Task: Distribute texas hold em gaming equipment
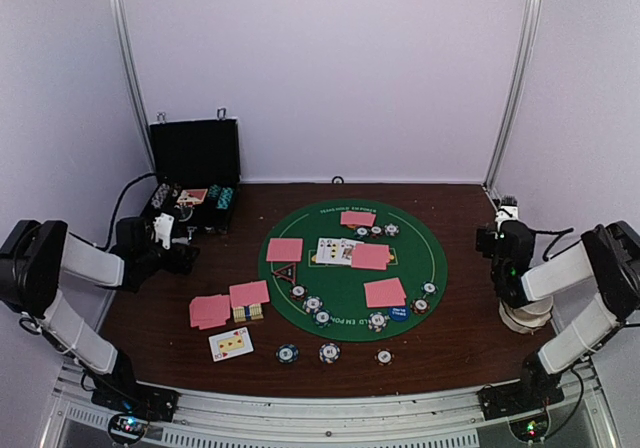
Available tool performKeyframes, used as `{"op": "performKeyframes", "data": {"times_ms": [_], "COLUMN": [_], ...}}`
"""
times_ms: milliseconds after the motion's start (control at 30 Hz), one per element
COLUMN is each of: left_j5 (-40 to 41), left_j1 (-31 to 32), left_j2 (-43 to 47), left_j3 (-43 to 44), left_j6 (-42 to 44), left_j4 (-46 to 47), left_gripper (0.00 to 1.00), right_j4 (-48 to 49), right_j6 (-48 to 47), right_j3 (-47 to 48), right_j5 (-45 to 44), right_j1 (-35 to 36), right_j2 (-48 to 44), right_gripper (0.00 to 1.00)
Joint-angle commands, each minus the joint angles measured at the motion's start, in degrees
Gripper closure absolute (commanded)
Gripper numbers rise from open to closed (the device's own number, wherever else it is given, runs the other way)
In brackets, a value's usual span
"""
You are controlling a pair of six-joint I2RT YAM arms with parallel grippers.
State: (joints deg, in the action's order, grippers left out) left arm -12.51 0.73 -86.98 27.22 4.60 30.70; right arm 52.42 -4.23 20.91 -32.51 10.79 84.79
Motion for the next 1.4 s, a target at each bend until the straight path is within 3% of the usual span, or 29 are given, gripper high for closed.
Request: {"op": "performKeyframes", "data": {"times_ms": [0, 133, 233, 300, 467, 1367], "left_j5": [1.06, 2.24, 2.69, 2.44, 4.48, 5.13], "left_j1": [-0.2, -0.2, -0.2, -0.2, -0.2, -0.2], "left_j2": [-0.69, -0.74, -3.29, -2.15, -3.08, -2.7], "left_j3": [-1.02, -4.85, -8.98, -8.28, -7.44, -7.69], "left_j6": [-1.32, -1.98, -2.33, -1.89, -3.1, -3.37], "left_j4": [7.07, 13.38, 24.69, 20.75, 21.08, 21.18], "left_gripper": [0.02, 0.02, 0.03, 0.02, 0.02, 0.02], "right_j4": [5.45, 14.58, 9.08, 10.09, 2.89, 3.88], "right_j6": [0.52, -2.25, -0.73, -0.73, 3.32, 2.65], "right_j3": [-1.89, -3.27, -2.21, -1.37, 1.09, 0.65], "right_j5": [7.99, 12.23, 12.1, 10.85, 15.25, 15.86], "right_j1": [-1.89, -2.18, -2.29, -2.55, -6.54, -6.48], "right_j2": [0.92, 6.52, 4.84, 6.11, 4.87, 4.77], "right_gripper": [0.0, 0.01, 0.01, 0.0, 0.01, 0.01]}}
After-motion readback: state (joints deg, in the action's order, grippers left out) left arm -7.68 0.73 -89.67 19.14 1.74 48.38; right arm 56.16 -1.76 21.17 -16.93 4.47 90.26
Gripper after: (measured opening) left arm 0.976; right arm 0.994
